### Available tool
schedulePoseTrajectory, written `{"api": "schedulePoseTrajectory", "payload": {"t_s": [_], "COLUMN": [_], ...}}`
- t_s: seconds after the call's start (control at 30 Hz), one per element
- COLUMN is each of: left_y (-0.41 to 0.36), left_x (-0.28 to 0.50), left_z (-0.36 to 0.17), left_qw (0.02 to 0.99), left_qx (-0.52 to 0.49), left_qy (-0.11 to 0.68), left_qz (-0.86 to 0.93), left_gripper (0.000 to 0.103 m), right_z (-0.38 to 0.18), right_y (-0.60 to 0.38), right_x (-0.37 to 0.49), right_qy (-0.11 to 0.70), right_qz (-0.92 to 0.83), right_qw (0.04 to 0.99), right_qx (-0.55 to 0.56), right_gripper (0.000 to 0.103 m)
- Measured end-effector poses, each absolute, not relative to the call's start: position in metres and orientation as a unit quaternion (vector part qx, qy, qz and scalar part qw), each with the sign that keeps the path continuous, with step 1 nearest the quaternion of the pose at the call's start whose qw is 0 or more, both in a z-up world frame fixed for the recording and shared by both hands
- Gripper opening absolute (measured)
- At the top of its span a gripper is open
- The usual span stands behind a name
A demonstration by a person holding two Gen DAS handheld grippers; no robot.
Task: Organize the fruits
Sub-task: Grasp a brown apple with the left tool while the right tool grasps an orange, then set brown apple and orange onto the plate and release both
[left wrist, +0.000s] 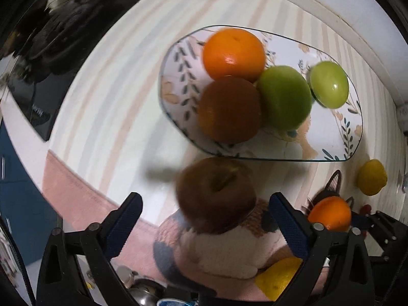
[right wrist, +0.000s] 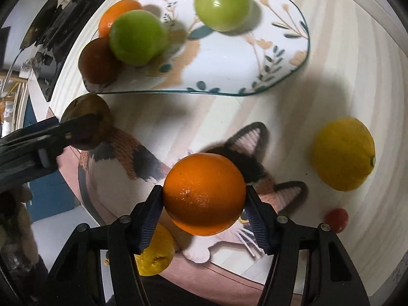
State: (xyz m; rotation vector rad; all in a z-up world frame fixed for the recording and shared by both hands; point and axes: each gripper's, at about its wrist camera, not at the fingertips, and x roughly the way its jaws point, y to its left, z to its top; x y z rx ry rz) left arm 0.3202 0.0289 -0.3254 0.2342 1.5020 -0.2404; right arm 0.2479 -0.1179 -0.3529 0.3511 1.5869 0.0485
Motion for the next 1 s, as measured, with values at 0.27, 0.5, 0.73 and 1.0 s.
{"api": "schedulePoseTrajectory", "payload": {"t_s": [0.27,0.5,0.73,1.0], "left_y": [0.027,0.041,0.035,-0.033], "left_x": [0.304,0.282,0.295,0.381], "left_z": [-0.331,-0.332,-0.287,-0.218], "left_qw": [0.72,0.718,0.74,0.762], "left_qx": [0.101,0.08,0.053,0.086], "left_qy": [0.677,0.683,0.659,0.611], "left_qz": [-0.116,-0.103,-0.123,-0.196], "left_gripper": [0.065,0.064,0.064,0.065], "right_z": [-0.354,-0.349,-0.322,-0.289], "right_y": [-0.127,-0.136,-0.155,-0.203], "right_x": [0.244,0.241,0.244,0.295], "right_qy": [0.707,0.701,0.677,0.636], "right_qz": [0.02,0.022,0.025,-0.01], "right_qw": [0.685,0.692,0.706,0.739], "right_qx": [0.176,0.173,0.205,0.221], "right_gripper": [0.066,0.066,0.065,0.065]}}
